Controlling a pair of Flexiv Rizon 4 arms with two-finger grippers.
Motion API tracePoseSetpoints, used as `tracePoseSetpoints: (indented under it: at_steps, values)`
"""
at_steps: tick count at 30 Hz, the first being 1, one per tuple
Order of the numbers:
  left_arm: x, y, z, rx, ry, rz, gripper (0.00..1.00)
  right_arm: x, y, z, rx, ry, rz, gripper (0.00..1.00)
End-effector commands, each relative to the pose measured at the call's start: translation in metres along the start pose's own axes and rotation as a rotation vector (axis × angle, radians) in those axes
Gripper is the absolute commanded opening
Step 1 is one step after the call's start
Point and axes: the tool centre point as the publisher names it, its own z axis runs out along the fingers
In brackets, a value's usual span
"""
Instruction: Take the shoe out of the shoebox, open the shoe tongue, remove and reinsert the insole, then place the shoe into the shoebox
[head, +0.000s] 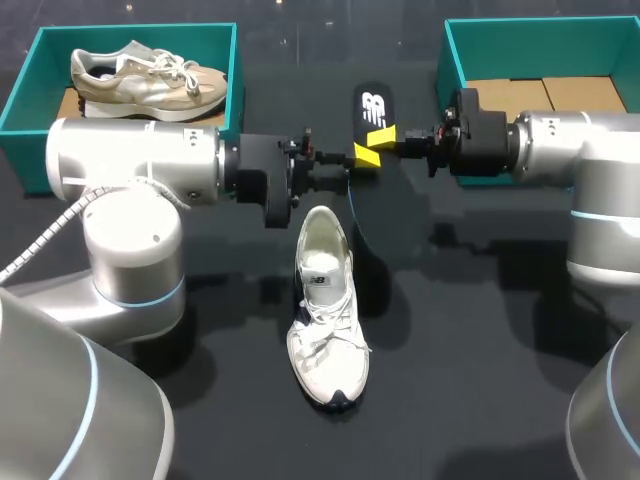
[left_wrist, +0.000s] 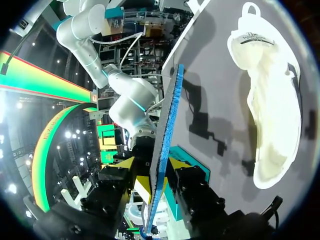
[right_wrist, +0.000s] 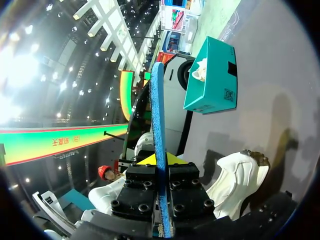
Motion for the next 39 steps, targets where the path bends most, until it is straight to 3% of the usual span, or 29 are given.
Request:
tracePoseSetpoints:
  at_steps: [1, 4, 7, 8, 13, 14, 15, 16, 29, 39]
  values:
    - [0.002, 0.002, 0.007, -0.005, 0.012, -0.003, 0.33, 0.0, 0.002, 0.002, 0.003, -0.002, 0.004, 0.0]
    - [0.003, 0.002, 0.009, -0.005, 0.016, -0.006, 0.25, 0.0, 0.003, 0.002, 0.005, -0.002, 0.008, 0.0]
    - [0.004, 0.003, 0.012, -0.009, 0.023, -0.011, 0.1, -0.001, 0.004, 0.002, 0.006, -0.004, 0.014, 0.0]
    - [0.005, 0.004, 0.013, -0.01, 0.024, -0.012, 0.0, -0.001, 0.004, 0.002, 0.006, -0.004, 0.015, 0.0]
    - [0.006, 0.004, 0.014, -0.015, 0.029, -0.014, 0.0, -0.001, 0.004, 0.001, 0.003, -0.001, 0.02, 0.0]
    - [0.006, 0.005, 0.013, -0.016, 0.03, -0.015, 0.0, -0.001, 0.003, -0.001, 0.002, 0.002, 0.019, 0.26]
    - [0.006, 0.005, 0.011, -0.017, 0.031, -0.016, 0.0, -0.001, 0.002, -0.003, 0.001, 0.002, 0.018, 0.4]
    - [0.006, 0.006, 0.008, -0.017, 0.032, -0.016, 0.0, 0.0, 0.001, -0.005, -0.004, 0.003, 0.014, 1.0]
    - [0.003, 0.01, -0.044, -0.038, 0.036, -0.109, 0.0, 0.015, -0.011, -0.053, -0.029, 0.013, -0.047, 1.0]
    - [-0.005, -0.001, -0.066, -0.005, 0.065, -0.499, 0.0, 0.017, -0.016, -0.065, -0.004, 0.006, -0.069, 1.0]
